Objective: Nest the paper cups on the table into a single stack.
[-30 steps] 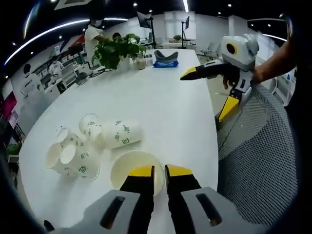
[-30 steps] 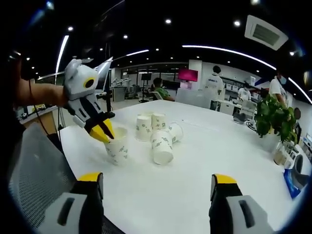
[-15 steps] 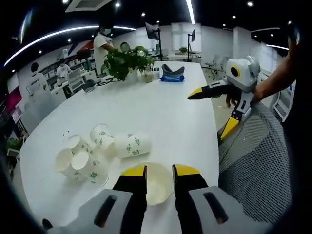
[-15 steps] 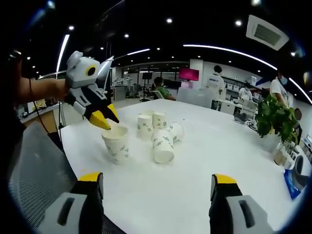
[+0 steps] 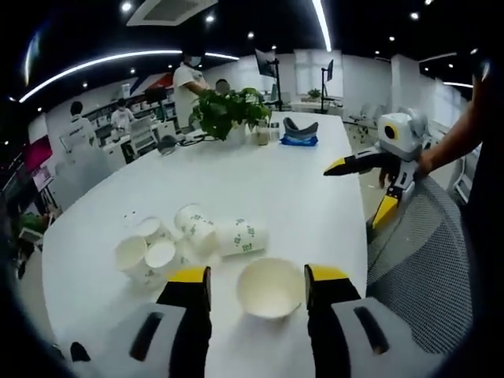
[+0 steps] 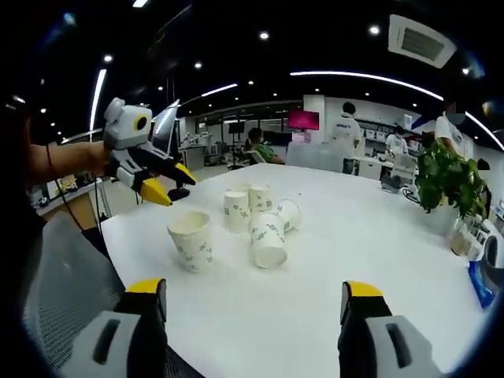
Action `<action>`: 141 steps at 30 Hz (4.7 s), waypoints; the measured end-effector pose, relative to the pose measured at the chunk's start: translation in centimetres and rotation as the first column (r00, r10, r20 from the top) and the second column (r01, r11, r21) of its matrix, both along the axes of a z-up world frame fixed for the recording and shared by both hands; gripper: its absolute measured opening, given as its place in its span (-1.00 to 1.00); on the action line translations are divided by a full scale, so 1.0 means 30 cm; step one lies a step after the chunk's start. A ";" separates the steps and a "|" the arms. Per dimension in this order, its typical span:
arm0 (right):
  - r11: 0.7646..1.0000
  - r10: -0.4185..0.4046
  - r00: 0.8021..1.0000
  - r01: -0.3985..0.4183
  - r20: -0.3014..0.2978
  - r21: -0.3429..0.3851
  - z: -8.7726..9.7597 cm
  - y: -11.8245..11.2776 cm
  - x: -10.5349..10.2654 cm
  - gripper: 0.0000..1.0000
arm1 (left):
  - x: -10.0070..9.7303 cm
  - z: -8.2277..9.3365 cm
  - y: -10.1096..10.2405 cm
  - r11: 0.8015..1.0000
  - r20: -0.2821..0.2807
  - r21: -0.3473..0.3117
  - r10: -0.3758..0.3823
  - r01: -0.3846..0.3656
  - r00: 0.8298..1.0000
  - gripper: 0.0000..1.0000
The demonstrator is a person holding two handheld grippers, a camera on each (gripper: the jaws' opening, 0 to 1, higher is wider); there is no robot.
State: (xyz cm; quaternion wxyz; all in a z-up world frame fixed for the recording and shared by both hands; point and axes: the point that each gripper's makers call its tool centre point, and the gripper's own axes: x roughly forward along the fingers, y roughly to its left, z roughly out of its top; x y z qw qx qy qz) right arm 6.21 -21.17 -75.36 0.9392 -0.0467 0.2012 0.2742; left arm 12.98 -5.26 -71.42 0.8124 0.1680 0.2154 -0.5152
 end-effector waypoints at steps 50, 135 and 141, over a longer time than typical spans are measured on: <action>0.957 0.136 0.977 -0.172 -0.164 -0.235 -0.224 0.192 0.458 0.08 | -0.004 0.138 0.137 0.973 0.046 -0.203 0.125 -0.113 0.991 0.98; 0.945 0.282 0.940 -0.237 0.191 -0.225 0.169 0.321 0.193 -0.08 | -0.059 0.309 -0.136 0.919 -0.044 -0.351 -0.211 0.182 0.977 -1.00; 0.954 0.259 0.958 -0.233 0.125 -0.190 0.140 0.306 0.168 0.20 | -0.065 0.283 -0.102 0.940 -0.035 -0.284 -0.207 0.189 0.978 -1.00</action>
